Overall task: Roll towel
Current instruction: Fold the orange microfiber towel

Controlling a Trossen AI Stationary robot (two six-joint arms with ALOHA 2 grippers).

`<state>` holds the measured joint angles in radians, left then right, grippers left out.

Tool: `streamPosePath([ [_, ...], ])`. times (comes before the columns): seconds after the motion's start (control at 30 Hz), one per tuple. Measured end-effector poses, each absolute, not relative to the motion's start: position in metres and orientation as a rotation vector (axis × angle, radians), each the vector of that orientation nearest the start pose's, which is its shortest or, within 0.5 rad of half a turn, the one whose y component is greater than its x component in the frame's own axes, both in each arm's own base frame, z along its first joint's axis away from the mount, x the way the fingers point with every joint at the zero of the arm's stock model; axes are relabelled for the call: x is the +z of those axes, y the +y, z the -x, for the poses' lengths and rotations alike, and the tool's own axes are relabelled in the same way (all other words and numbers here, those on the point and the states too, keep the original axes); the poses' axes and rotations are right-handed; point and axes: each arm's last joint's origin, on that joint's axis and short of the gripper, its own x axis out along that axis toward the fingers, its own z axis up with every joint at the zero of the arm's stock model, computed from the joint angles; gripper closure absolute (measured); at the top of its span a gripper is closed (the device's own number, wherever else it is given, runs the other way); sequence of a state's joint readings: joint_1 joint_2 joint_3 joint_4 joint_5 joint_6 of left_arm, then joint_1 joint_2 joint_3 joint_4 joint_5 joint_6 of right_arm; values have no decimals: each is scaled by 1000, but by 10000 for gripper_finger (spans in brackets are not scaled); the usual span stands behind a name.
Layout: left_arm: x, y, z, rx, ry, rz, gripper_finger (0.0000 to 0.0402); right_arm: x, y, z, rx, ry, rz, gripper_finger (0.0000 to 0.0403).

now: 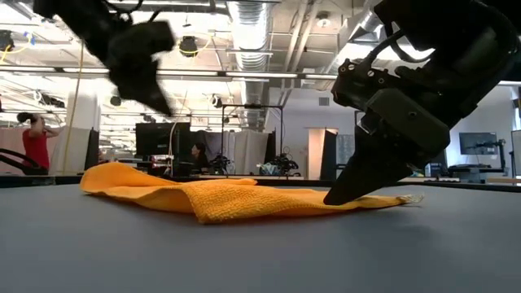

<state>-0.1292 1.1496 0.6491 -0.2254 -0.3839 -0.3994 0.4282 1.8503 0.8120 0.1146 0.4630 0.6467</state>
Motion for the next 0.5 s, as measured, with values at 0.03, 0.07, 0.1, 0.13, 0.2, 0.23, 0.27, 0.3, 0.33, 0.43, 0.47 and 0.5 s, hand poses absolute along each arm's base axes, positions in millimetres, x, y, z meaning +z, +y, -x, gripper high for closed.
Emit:
streamPosePath([
  [0.03, 213, -20, -234, 337, 602, 173, 363, 102, 123, -301, -297, 774, -210, 248],
  [0.07, 208, -19, -241, 325, 582, 151, 371, 102, 123, -301, -298, 774, -209, 248],
  [0.1, 201, -17, -248, 331, 577, 134, 380, 102, 123, -301, -298, 774, -208, 248],
  [0.13, 194, -14, -254, 347, 590, 128, 389, 102, 124, -301, -296, 774, -208, 248],
  [0.2, 173, -7, -264, 370, 649, 140, 398, 101, 124, -301, -301, 775, -207, 248],
  [0.23, 164, -4, -270, 364, 675, 156, 398, 101, 125, -300, -300, 777, -206, 248],
  [0.27, 155, -1, -275, 352, 697, 172, 398, 101, 126, -300, -296, 778, -204, 248],
  [0.3, 147, 2, -280, 345, 718, 179, 399, 101, 127, -299, -294, 779, -201, 248],
  [0.33, 140, 5, -285, 344, 736, 181, 400, 101, 127, -299, -296, 781, -196, 248],
  [0.43, 126, 16, -297, 399, 774, 158, 401, 100, 127, -297, -301, 801, -188, 248],
  [0.47, 124, 20, -301, 424, 778, 143, 401, 99, 127, -296, -302, 809, -184, 248],
  [0.5, 124, 24, -305, 444, 775, 127, 401, 99, 127, -296, -296, 817, -186, 248],
])
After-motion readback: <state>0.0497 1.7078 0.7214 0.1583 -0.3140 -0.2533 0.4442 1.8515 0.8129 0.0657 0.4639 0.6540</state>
